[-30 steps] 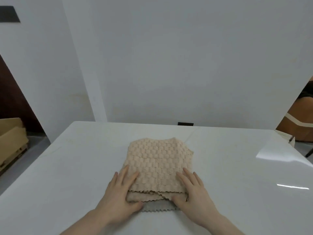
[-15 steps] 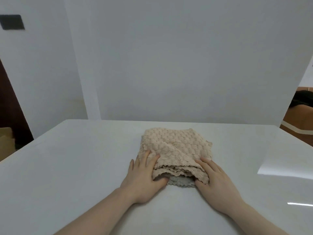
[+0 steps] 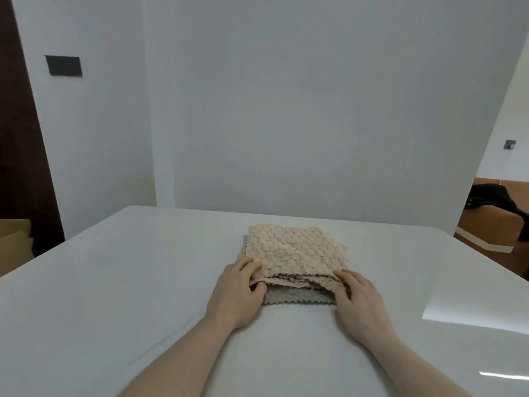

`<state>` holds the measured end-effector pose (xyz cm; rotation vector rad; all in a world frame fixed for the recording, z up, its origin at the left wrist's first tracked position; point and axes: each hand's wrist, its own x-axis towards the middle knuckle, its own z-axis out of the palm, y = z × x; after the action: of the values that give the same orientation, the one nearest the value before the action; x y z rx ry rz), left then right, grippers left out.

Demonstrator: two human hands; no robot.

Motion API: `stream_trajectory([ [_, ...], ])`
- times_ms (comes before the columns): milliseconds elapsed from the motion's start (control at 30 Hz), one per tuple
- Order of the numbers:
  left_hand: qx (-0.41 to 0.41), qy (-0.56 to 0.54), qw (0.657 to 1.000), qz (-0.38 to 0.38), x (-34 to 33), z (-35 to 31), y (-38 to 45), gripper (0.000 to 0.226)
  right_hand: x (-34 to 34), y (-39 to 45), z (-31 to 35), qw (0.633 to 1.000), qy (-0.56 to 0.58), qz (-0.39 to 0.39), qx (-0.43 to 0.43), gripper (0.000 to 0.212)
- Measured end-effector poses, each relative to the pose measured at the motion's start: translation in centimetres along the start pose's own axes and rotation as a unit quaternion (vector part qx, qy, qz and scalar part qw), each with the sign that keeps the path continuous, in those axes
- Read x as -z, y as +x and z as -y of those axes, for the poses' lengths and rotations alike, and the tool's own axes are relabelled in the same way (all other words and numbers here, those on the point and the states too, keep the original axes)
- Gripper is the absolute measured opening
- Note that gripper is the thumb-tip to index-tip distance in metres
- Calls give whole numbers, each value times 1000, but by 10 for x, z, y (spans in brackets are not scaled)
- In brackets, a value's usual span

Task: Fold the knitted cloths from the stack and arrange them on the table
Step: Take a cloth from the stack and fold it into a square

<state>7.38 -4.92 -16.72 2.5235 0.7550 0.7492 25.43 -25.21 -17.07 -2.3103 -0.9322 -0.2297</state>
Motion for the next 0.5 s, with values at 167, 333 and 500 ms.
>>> stream_trajectory([
  [167, -21, 26, 997, -63, 0, 0, -1, 53, -2, 0, -2, 999, 23, -24, 6, 36],
  [333, -34, 26, 995, -91, 0, -1, -2, 46, -1, 3, -4, 997, 61, -43, -6, 36],
  [500, -27, 2, 994, -108, -2, 0, 0, 26, -6, 5, -8, 996, 54, -66, -1, 24],
])
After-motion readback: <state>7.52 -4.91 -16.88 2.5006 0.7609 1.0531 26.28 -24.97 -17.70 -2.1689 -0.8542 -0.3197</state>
